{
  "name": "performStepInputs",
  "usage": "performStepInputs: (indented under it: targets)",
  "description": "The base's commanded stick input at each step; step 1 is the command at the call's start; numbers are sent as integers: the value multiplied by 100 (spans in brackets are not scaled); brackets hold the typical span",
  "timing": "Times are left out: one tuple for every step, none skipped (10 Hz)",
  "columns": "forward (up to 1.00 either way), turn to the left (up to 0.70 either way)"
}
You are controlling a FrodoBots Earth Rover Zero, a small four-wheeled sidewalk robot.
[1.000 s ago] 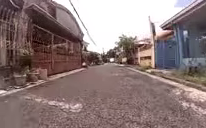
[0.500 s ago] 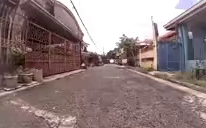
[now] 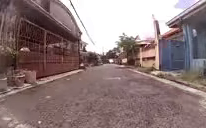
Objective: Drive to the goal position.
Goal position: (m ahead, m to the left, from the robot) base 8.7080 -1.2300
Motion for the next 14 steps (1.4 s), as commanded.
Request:
performStepInputs:
  targets:
    - [70, 0]
    - [70, 0]
    - [77, 0]
    - [85, 0]
    - [85, 0]
    - [92, 0]
    - [100, 0]
    - [100, 0]
    - [100, 0]
    - [100, 0]
    - [100, 0]
    - [100, 0]
    - [100, 0]
    - [100, 0]
